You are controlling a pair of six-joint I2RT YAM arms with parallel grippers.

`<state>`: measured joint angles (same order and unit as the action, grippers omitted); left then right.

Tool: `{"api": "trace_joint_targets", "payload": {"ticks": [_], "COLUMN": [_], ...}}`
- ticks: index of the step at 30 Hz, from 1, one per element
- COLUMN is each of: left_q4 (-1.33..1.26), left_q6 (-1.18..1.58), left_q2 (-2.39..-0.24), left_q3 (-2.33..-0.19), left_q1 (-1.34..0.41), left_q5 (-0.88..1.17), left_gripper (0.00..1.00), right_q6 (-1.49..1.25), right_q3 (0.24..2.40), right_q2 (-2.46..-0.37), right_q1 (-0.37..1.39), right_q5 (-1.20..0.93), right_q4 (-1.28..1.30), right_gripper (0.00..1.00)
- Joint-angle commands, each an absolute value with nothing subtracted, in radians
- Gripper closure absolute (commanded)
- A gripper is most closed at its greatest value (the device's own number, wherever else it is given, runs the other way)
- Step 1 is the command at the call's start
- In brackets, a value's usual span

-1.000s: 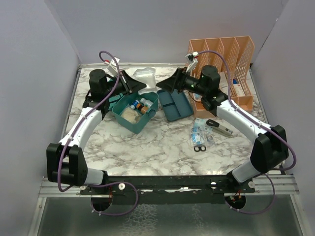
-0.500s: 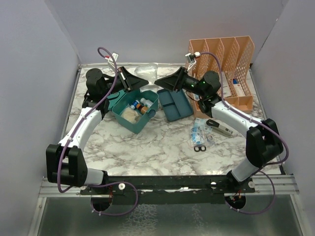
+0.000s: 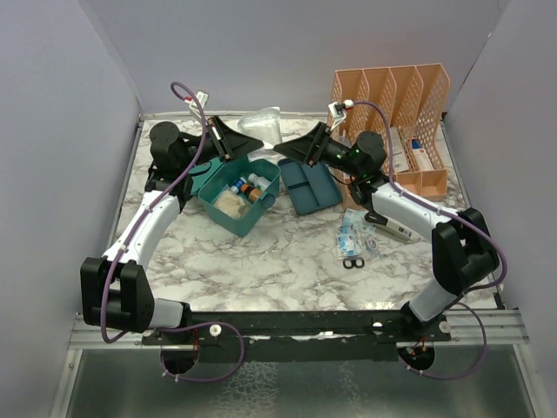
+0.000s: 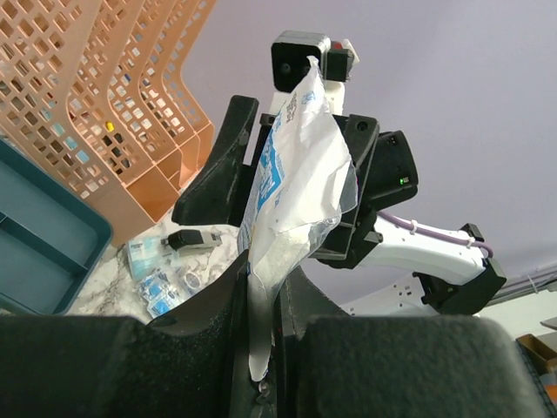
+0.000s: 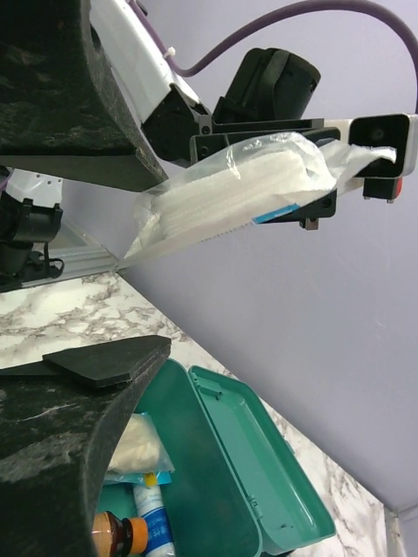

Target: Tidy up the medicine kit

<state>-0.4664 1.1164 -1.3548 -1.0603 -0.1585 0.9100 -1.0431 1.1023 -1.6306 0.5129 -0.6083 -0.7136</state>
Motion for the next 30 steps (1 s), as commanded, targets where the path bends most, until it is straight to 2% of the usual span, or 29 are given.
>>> {"api": "trace_joint_targets", "payload": {"ticks": [1,5,10,16,21,23,25,27,30], "left_q4": [-0.523,-0.525,-0.525,-0.525,-0.525,-0.519,-0.491,-0.422,-0.233], "left_q6": [1.133,1.132,1.123,1.117,1.109,1.098,1.071,1.019,0.878], "left_q2": [-1.325,-1.325,-1.323,-1.325,-1.321,-1.314,-1.305,-1.290,-1.262], "left_q3": [-1.093,-1.079,-1.060,-1.029,-1.007,-0.996,-0.983,-0.969,-0.981], "left_q1": [-0.161,-0.160,-0.159,-0.156,-0.156,-0.155,-0.151,-0.144,-0.136], "left_q5": [0.940,0.934,0.908,0.894,0.880,0.872,0.857,0.829,0.748], "left_gripper": [0.88,0.88,0.88,0.87,0.83,0.77,0.66,0.50,0.36], "right_q6": [-1.078,-1.144,-1.199,-1.195,-1.174,-1.167,-1.155,-1.128,-1.071], "right_q3": [1.138,1.147,1.104,1.090,1.110,1.110,1.118,1.131,1.163], "right_q2": [-1.673,-1.695,-1.682,-1.655,-1.652,-1.648,-1.650,-1.653,-1.667], "right_q1": [0.508,0.508,0.508,0.508,0.508,0.508,0.508,0.508,0.508], "right_q5": [-0.651,-0.721,-0.727,-0.696,-0.678,-0.663,-0.651,-0.645,-0.643], "right_q4": [-0.778,-0.938,-1.033,-1.028,-0.956,-0.931,-0.884,-0.817,-0.694], "right_gripper": [0.33,0.37,0.50,0.52,0.70,0.81,0.88,0.93,0.97]}}
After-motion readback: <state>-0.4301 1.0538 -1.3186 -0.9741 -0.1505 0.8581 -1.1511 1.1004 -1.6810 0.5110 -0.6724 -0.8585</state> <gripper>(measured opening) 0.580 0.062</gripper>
